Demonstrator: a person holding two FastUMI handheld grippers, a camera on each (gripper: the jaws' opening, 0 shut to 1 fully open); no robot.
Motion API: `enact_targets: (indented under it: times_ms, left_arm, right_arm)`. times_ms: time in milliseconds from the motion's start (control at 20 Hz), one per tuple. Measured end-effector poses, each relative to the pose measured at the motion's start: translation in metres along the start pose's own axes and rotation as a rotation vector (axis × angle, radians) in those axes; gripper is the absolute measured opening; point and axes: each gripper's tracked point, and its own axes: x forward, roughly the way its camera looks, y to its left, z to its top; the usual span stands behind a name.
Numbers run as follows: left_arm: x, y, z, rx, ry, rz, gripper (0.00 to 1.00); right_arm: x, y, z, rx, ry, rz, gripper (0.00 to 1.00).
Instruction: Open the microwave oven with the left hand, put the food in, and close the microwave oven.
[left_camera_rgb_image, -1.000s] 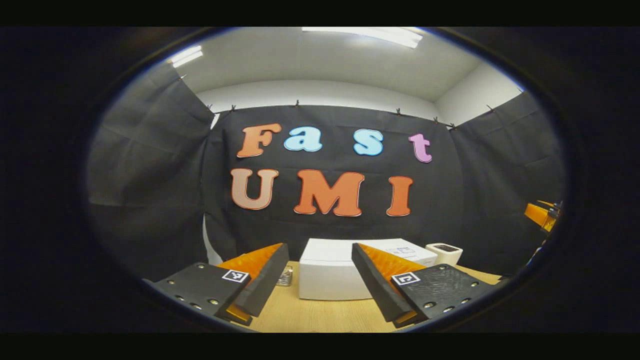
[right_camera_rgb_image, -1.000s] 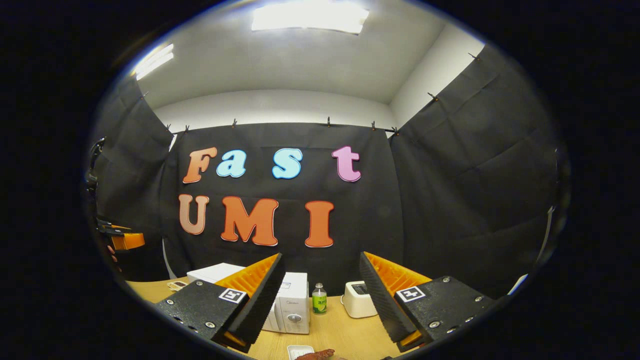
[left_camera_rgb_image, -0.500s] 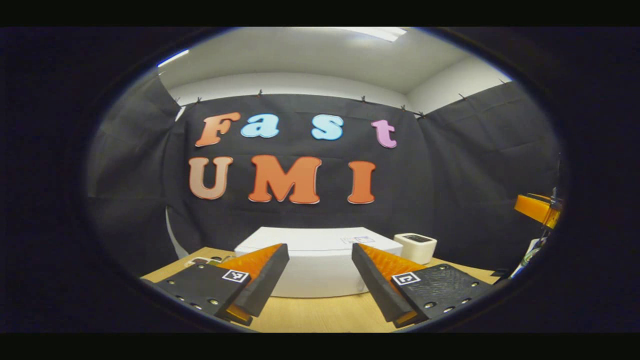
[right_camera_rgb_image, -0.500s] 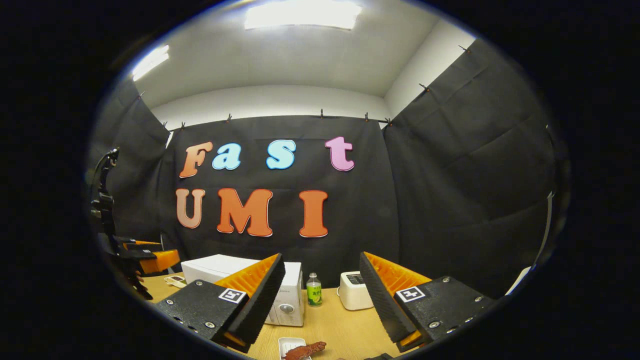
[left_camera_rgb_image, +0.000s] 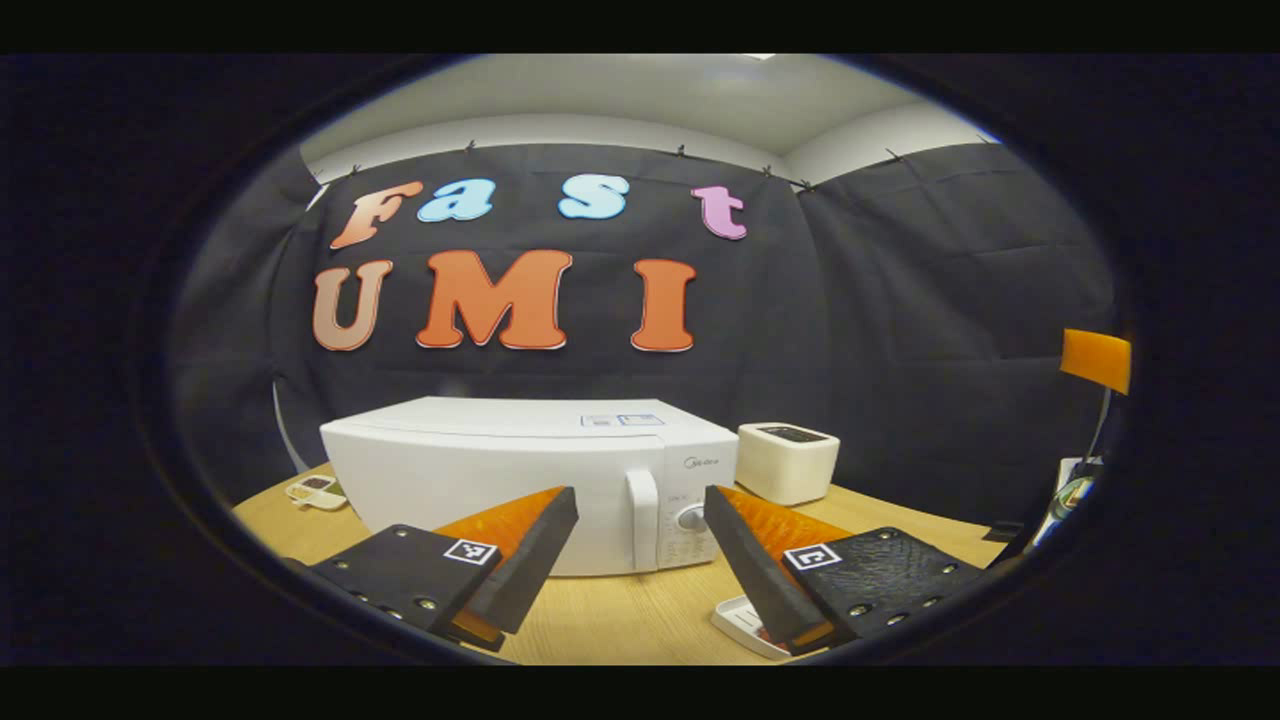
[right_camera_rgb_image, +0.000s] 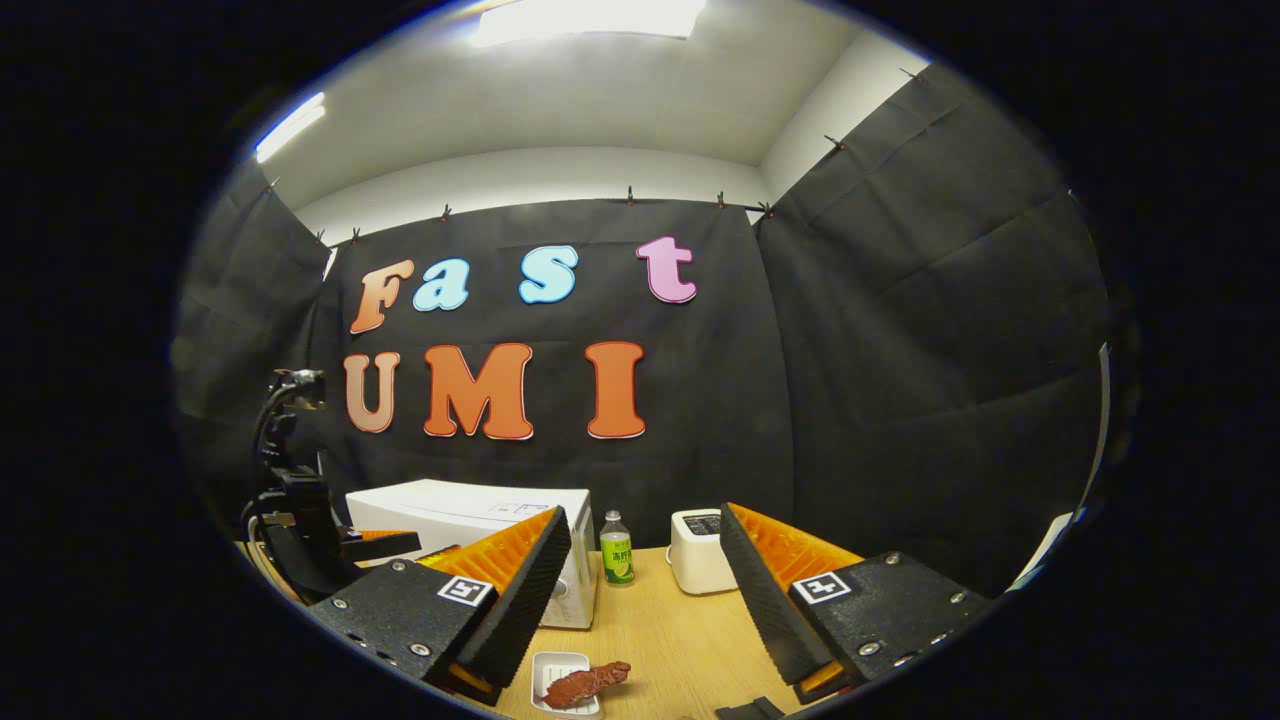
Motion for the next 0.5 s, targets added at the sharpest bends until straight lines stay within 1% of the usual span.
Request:
enact_targets:
  times_ms: [100,250,450,500]
  left_arm:
    - [0.018,-0.01,-0.021,0.001,0.032,-0.007,0.88]
    - [0.043,-0.01,-0.045,0.017,0.073,0.023,0.88]
    - [0.073,-0.014,-0.078,0.042,0.145,0.048,0.88]
    - [0.079,-0.012,-0.083,0.049,0.148,0.065,0.83]
  right_arm:
    - [0.001,-0.009,-0.013,-0.023,0.008,-0.013,0.94]
    - [0.002,-0.021,-0.032,-0.048,0.03,-0.024,0.93]
    - [0.007,-0.032,-0.054,-0.053,0.064,-0.037,0.93]
    - [0.008,-0.034,-0.059,-0.05,0.073,-0.038,0.93]
